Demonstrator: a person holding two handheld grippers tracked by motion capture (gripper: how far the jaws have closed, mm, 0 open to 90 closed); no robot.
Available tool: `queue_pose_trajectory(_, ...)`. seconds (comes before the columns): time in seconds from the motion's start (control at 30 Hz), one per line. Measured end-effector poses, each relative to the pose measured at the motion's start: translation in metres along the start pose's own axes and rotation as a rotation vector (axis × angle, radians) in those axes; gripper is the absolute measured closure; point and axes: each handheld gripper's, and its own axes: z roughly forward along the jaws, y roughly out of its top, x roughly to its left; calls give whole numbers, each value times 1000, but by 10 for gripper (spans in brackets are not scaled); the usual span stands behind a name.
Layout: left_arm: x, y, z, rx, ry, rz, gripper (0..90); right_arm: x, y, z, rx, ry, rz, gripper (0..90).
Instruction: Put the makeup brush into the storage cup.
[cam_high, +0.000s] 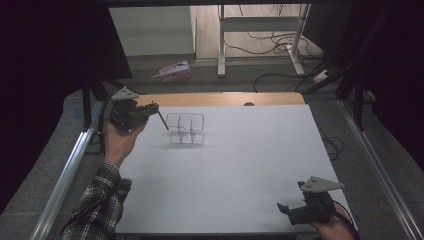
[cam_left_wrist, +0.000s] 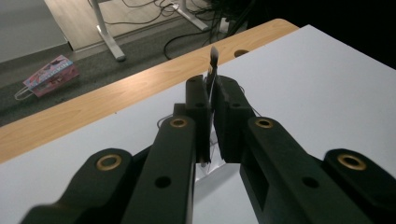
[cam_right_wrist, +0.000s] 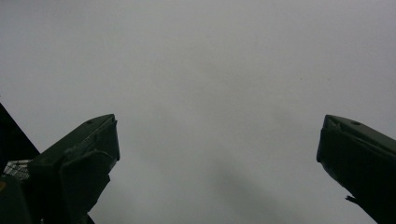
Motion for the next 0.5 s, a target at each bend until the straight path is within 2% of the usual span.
queue_pose_trajectory(0.5,0,13,19,-3,31,6,856,1,0,1,11,5,-12,0)
